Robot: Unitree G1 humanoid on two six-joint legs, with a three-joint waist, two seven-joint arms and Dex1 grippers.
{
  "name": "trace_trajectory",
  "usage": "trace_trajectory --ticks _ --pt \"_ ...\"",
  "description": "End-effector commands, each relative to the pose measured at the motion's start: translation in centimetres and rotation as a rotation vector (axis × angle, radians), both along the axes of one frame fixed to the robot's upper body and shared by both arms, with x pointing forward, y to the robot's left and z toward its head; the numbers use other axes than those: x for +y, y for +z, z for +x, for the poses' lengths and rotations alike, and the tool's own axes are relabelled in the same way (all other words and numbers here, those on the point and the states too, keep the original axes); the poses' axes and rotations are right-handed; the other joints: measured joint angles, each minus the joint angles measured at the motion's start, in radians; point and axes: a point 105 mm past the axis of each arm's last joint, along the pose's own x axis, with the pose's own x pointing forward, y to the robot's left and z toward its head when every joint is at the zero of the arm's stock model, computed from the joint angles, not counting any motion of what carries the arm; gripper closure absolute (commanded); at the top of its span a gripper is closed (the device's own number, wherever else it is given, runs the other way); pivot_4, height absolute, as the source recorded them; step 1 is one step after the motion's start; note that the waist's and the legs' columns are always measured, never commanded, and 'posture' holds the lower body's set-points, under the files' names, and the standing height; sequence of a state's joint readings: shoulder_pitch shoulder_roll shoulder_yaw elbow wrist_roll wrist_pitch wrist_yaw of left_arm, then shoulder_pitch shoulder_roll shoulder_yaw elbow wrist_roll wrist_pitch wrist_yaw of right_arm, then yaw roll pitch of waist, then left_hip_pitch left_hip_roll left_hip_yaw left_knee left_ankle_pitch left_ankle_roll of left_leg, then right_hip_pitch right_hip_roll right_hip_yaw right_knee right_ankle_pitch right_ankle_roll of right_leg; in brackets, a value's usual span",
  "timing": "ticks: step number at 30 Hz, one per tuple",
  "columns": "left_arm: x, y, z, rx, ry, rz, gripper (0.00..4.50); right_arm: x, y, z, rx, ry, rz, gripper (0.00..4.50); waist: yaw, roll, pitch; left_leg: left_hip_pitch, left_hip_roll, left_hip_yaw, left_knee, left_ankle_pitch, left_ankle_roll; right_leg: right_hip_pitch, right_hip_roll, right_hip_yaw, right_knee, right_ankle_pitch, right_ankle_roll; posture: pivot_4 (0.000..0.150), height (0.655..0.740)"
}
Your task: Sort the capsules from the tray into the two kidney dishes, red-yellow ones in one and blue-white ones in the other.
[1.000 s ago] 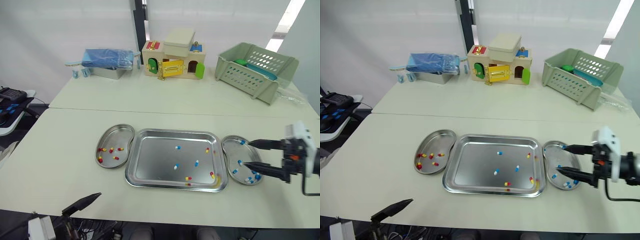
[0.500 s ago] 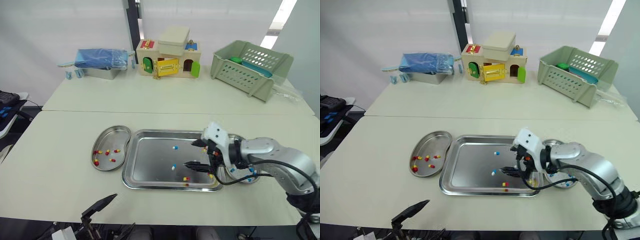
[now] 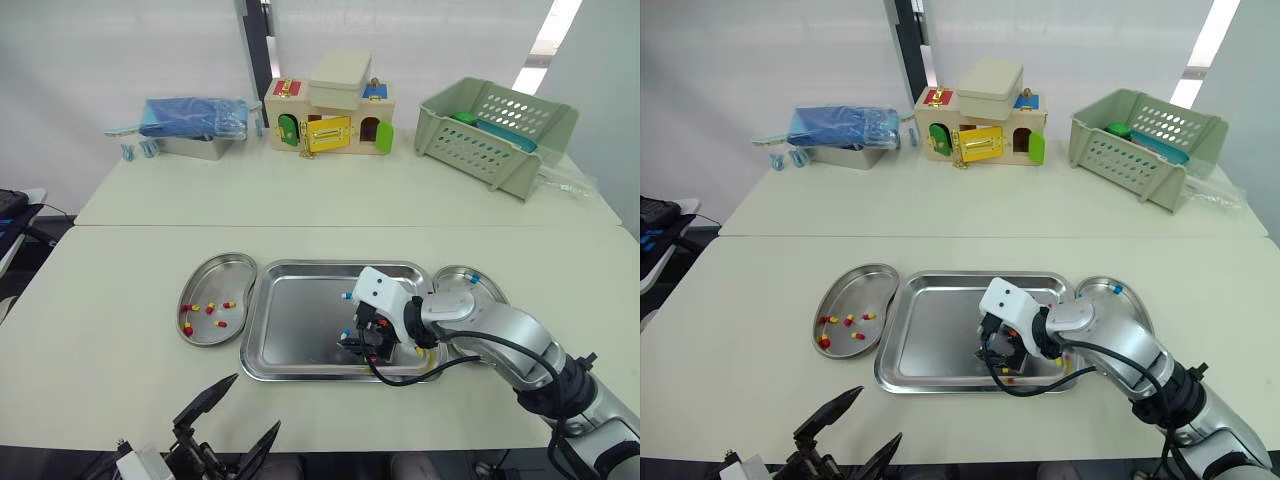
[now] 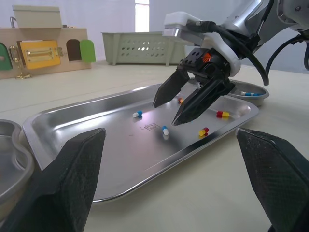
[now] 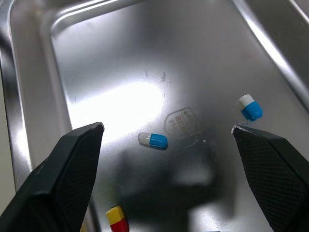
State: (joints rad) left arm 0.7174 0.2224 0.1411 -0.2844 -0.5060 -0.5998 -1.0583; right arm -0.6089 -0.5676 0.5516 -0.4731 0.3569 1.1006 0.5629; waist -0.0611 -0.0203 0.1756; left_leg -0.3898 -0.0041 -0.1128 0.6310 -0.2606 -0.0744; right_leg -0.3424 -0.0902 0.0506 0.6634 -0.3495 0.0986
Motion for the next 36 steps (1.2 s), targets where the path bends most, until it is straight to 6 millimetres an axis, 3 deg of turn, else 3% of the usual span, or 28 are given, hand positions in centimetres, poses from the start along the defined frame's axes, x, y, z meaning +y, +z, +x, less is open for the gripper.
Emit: trace_trajectory --ticks 1,13,21,27,30,33,36 --pt "-0.2 0.4 -0.4 -0.019 0.019 -0.014 0.04 0.4 0.3 -0.1 -0.058 0.034 -0.006 0.00 0.000 0.000 0.000 -0.001 0.000 0.000 0.000 0.000 0.000 -0.001 0.000 0.000 0.000 0.000 0.000 0.150 0.7400" --pt "-0.1 0.1 -0.6 -0.026 0.032 -0.010 0.04 0.9 -1.5 -0.3 -0.065 0.068 -0.055 0.00 0.000 0.000 0.000 -0.007 0.000 -0.001 0.000 0.000 0.000 -0.007 0.000 -0.001 0.002 0.000 0.000 0.150 0.7400" --pt "0.3 0.0 -0.4 -0.019 0.041 -0.004 0.00 0.6 -2.7 -0.2 -0.054 0.064 -0.085 2.66 0.000 0.000 -0.002 -0.006 0.000 -0.002 0.000 0.000 0.000 -0.007 0.001 -0.002 0.002 0.000 0.000 0.150 0.7400" --pt "0.5 -0.1 -0.5 -0.011 0.045 0.002 0.00 0.4 -3.0 -0.4 -0.044 0.064 -0.089 3.86 0.001 0.000 -0.009 -0.006 0.000 -0.003 0.001 0.000 0.000 -0.007 0.001 -0.003 0.002 0.000 0.000 0.150 0.7400" --pt "0.6 -0.1 -0.7 -0.008 0.044 0.004 0.00 0.5 -3.0 -0.6 -0.041 0.069 -0.086 3.93 0.001 0.000 -0.012 -0.006 0.000 -0.003 0.001 0.000 0.000 -0.006 0.001 -0.003 0.003 0.000 0.000 0.150 0.7400" --pt "0.7 -0.1 -0.6 -0.009 0.044 0.008 0.00 0.5 -2.8 -0.4 -0.042 0.063 -0.078 4.47 0.001 0.000 -0.013 -0.004 0.000 -0.003 0.001 0.000 0.000 -0.005 0.001 -0.003 0.003 0.000 0.000 0.150 0.7400" --pt "0.7 -0.1 -0.5 -0.008 0.041 0.011 0.00 0.4 -2.8 -0.3 -0.044 0.061 -0.075 4.47 0.001 0.000 -0.013 -0.003 0.001 -0.004 0.001 0.000 0.000 -0.003 0.002 -0.003 0.003 0.000 0.000 0.150 0.7400"
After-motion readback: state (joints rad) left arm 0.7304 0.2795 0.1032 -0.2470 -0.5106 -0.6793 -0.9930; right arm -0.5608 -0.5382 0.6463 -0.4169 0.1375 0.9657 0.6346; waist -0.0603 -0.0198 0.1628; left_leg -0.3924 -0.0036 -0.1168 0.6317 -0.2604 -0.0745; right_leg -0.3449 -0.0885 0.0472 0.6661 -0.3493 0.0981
